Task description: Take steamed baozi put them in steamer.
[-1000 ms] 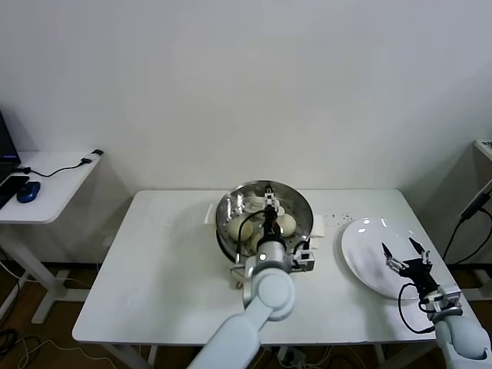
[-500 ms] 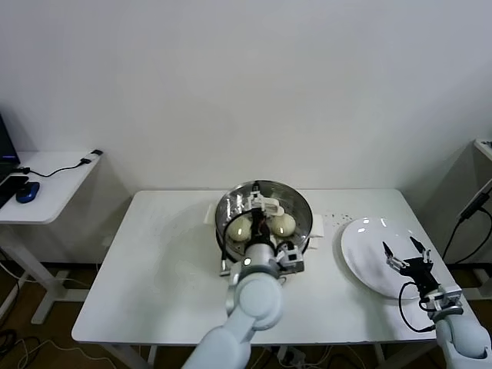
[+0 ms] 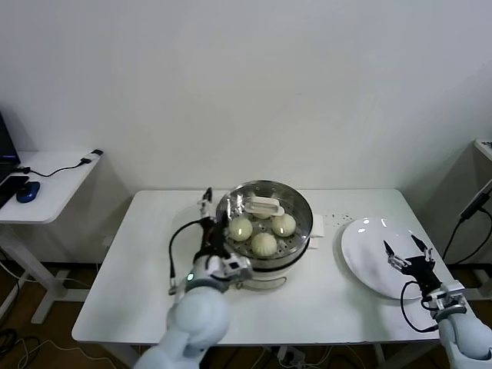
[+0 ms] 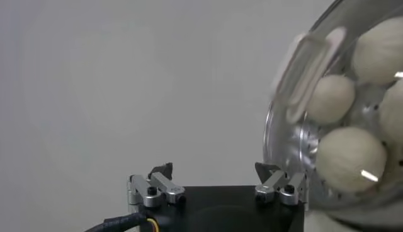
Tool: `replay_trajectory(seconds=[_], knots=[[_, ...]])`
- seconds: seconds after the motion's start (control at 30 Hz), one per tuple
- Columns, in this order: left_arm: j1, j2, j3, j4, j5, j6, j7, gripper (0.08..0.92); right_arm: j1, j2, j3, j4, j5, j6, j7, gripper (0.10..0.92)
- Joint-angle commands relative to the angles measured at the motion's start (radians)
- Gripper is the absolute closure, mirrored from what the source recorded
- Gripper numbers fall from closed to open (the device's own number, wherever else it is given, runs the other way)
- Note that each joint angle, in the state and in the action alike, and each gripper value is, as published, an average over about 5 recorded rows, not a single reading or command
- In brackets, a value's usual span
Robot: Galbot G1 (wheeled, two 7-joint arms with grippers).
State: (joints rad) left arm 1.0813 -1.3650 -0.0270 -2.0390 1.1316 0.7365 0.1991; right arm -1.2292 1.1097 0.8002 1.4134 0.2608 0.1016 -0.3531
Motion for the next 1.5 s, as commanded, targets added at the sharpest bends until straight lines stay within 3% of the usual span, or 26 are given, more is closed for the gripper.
replay_trajectory(seconds=[0.03, 0.27, 0.5, 0.9, 1.5], knots=[[0.274, 0.125, -0.436, -0.130, -0.805, -0.426, -0.181, 0.177, -0.041, 0.000, 0.024, 0.103, 0.035, -0.033, 0.003, 0.203], [0.461, 0.019, -0.670, -0.139, -1.149, -0.618, -0.116, 0.177, -0.069, -0.002, 0.033, 0.147, 0.046, -0.025, 0.004, 0.203], [0.557, -0.050, -0.775, -0.089, -1.309, -0.762, -0.036, 0.177, -0.100, 0.004, 0.032, 0.193, 0.052, -0.022, 0.004, 0.203], [0.690, -0.101, -0.822, -0.091, -1.391, -0.832, 0.023, 0.177, -0.183, 0.007, 0.055, 0.244, 0.062, 0.009, 0.001, 0.203], [0.728, -0.124, -0.811, -0.106, -1.311, -0.837, 0.020, 0.177, -0.233, 0.028, 0.059, 0.271, 0.061, 0.026, -0.001, 0.203]])
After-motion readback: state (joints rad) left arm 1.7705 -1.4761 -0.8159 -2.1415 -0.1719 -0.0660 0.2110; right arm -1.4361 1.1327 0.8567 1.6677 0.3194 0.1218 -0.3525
